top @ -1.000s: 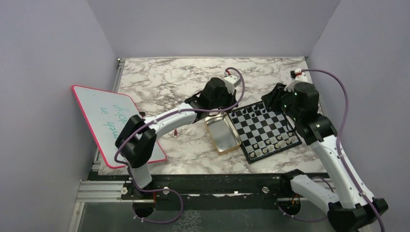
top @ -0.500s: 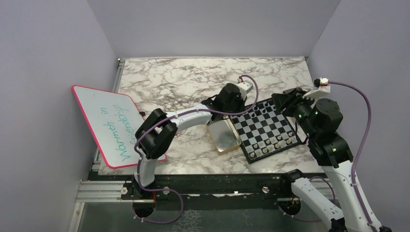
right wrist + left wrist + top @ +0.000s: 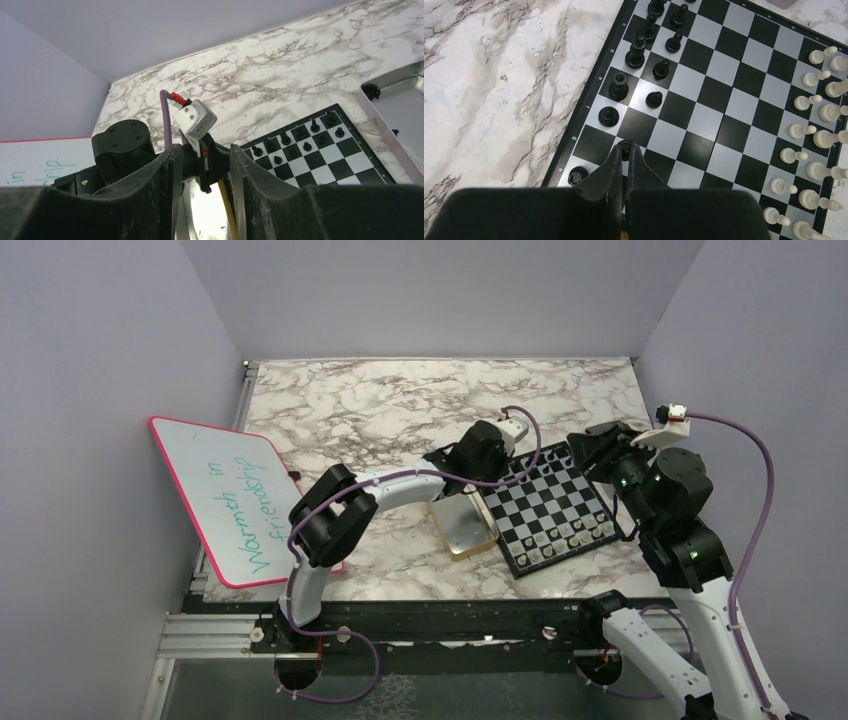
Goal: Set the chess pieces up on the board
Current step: Place the chess piece on the chessboard.
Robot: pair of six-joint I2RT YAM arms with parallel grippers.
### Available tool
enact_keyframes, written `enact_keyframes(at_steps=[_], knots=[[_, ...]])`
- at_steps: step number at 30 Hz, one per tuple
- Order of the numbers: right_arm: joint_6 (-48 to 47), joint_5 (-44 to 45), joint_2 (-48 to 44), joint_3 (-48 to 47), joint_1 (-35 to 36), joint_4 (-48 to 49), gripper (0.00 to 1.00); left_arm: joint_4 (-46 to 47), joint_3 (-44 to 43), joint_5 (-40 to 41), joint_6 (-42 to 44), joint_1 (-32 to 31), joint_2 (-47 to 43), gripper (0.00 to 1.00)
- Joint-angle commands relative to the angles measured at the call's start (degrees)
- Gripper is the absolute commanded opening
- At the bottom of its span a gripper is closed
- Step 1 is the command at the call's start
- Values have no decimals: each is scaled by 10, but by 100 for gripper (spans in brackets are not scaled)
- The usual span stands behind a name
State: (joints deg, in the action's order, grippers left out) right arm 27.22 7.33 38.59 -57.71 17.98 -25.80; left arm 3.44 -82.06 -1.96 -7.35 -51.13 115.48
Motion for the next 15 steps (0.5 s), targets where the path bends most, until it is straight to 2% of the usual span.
enact_keyframes(at_steps=[1,15], knots=[[-1,19,-6,-6,-2,6,45,2,-7,16,15,-6,11,3],[-45,19,2,-24,-2,-4,47,-12,-12,16,6,-7,37,4]])
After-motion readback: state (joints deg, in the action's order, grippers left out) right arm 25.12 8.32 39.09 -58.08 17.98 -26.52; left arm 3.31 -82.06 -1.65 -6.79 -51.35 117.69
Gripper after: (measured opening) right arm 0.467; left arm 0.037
